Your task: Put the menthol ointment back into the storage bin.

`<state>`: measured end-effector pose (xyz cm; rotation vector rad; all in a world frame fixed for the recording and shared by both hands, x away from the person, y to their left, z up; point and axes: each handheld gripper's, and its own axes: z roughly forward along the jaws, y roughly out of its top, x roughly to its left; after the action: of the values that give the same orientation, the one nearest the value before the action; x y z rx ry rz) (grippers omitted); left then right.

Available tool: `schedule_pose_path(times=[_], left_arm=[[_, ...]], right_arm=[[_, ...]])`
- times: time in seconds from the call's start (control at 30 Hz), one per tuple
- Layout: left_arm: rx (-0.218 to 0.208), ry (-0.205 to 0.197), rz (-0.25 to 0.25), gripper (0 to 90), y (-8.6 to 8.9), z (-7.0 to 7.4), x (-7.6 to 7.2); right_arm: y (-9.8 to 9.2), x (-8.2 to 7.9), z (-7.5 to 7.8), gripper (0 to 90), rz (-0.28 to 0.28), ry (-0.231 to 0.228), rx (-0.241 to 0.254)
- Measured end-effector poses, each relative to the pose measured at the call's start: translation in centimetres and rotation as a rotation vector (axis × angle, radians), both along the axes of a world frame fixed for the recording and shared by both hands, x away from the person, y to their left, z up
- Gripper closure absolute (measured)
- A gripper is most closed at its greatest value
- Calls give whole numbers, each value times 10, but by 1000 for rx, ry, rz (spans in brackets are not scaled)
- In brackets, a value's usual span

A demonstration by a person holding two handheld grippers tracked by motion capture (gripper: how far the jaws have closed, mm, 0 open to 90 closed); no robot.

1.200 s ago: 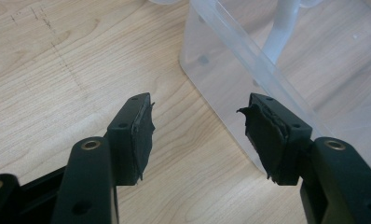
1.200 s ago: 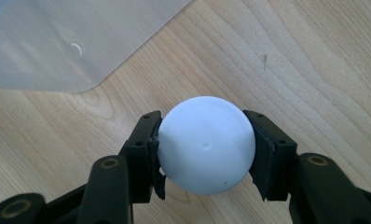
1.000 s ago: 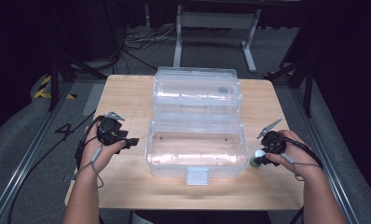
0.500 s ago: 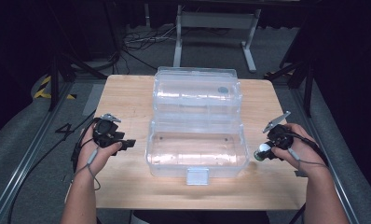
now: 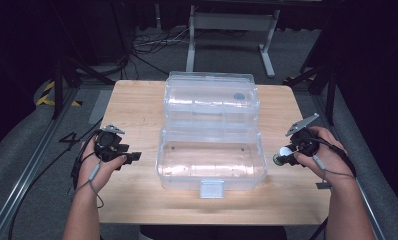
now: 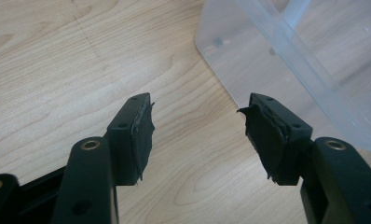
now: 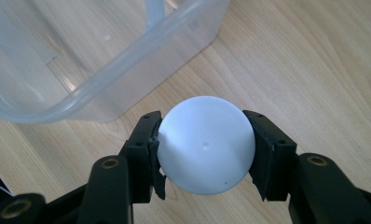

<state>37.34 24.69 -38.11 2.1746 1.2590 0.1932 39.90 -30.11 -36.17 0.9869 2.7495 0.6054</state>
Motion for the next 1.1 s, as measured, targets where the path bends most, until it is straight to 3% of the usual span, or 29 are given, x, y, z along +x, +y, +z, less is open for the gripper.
schedule_pose_path(times=[0.3,0.83,1.1], left_arm=[[6,7,7,415,1,-2,-2],[10,17,0,407,0,-3,-2],[10,25,0,400,0,-4,-2]], right_arm=[[2,-5,16,507,-1,-59,29],[11,-16,31,507,4,-105,68],[19,-21,36,507,44,-113,93]])
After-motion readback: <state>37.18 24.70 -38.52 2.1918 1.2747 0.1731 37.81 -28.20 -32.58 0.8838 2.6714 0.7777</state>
